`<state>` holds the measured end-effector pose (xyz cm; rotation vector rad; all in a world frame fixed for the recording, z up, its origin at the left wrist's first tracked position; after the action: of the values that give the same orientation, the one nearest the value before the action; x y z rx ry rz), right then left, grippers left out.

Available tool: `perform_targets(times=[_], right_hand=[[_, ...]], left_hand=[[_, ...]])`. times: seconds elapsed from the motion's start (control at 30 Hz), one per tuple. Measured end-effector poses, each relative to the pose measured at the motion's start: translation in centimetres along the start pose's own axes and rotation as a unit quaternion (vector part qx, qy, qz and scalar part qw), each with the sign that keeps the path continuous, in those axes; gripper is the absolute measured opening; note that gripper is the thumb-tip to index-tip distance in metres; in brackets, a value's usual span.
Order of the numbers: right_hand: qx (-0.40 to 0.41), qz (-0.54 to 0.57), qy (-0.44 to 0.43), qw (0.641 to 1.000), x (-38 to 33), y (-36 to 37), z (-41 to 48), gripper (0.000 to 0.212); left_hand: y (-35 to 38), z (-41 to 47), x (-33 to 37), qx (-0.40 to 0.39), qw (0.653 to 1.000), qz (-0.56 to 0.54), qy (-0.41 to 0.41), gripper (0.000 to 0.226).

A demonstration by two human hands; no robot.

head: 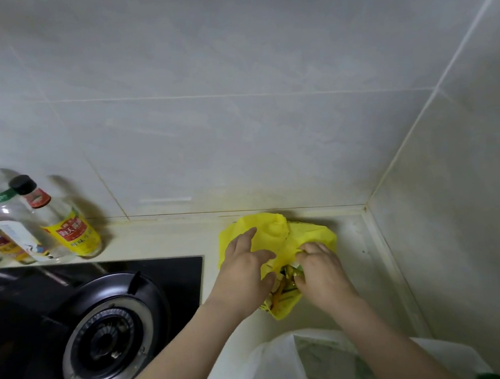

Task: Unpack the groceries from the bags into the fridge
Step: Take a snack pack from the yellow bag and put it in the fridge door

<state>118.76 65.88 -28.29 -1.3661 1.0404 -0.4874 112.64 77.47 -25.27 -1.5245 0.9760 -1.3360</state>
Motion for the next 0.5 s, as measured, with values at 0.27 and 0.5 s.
perform_targets(times=[0.27, 0.5], right_hand=[[0.073, 0.131, 0.036, 0.988, 1.3, -2.9, -1.2, 0.048], [0.151, 0.216, 0.121, 0.957, 3.7, -4.9, -3.6, 0.063]], left_hand=[[-0.5, 0.8, -0.6, 0.083, 0.996, 0.011, -0.029, 0.044], [-1.7, -2.1, -4.2, 0.131, 0.987, -0.018, -0.094, 0.037]])
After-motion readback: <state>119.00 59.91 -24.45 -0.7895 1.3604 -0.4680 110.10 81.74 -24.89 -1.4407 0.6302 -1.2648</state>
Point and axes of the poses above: each hand's wrist, its own z-axis towards the middle knuckle, its own y-axis out of the palm, x = y × z, the point moved 8 cm from there along z, towards the middle knuckle, and after that the axes turned 11 degrees about z, right-handed, at the moved point
